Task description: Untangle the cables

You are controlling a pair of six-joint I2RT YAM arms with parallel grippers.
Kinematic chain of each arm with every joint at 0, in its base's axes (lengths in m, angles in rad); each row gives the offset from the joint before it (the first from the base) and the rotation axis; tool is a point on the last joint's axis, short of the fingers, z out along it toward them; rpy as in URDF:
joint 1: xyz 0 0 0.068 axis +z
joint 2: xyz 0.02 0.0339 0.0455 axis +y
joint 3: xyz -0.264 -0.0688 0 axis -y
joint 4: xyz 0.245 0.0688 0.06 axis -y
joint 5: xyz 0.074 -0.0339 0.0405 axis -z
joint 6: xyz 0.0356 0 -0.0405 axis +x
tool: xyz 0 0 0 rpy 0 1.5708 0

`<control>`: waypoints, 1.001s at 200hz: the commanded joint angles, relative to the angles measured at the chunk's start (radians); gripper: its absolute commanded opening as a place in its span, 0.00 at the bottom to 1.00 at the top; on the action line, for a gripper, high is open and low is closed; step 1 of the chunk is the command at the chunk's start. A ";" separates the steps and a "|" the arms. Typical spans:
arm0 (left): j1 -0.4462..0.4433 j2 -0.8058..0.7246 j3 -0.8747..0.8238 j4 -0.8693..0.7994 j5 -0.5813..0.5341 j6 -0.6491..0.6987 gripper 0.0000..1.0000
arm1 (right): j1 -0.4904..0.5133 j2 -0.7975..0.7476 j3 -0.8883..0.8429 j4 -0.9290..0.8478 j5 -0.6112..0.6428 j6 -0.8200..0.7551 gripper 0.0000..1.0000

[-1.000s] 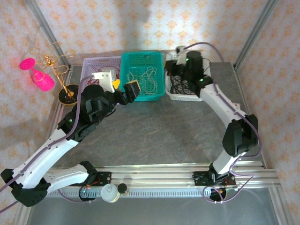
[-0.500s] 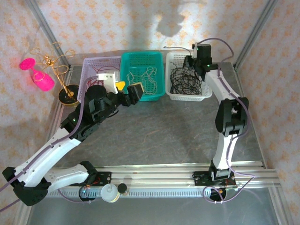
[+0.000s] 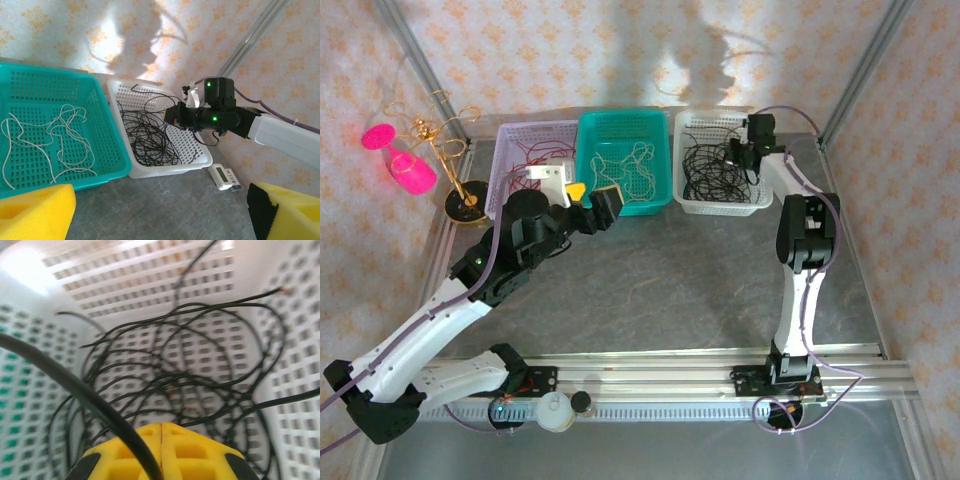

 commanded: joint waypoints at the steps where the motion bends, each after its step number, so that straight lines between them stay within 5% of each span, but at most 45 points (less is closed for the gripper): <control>1: 0.010 0.020 0.010 -0.011 -0.004 0.015 0.90 | 0.005 0.050 0.082 -0.040 0.118 0.024 0.08; 22: 0.011 0.044 0.022 -0.015 0.009 0.028 0.90 | 0.005 0.114 0.160 -0.102 0.129 -0.011 0.14; 56: 0.012 0.069 0.029 -0.020 0.006 0.022 0.90 | 0.014 0.117 0.180 -0.105 0.153 -0.015 0.42; 109: 0.037 0.123 0.037 -0.043 0.013 -0.004 0.89 | 0.016 -0.089 0.088 -0.044 0.113 -0.004 0.51; 138: 0.053 0.149 0.022 -0.053 0.035 -0.005 0.87 | 0.016 -0.369 -0.239 0.114 0.093 0.004 0.51; 200: 0.094 0.119 -0.112 0.059 0.045 -0.027 0.85 | 0.008 -1.043 -1.176 0.552 0.288 -0.032 0.55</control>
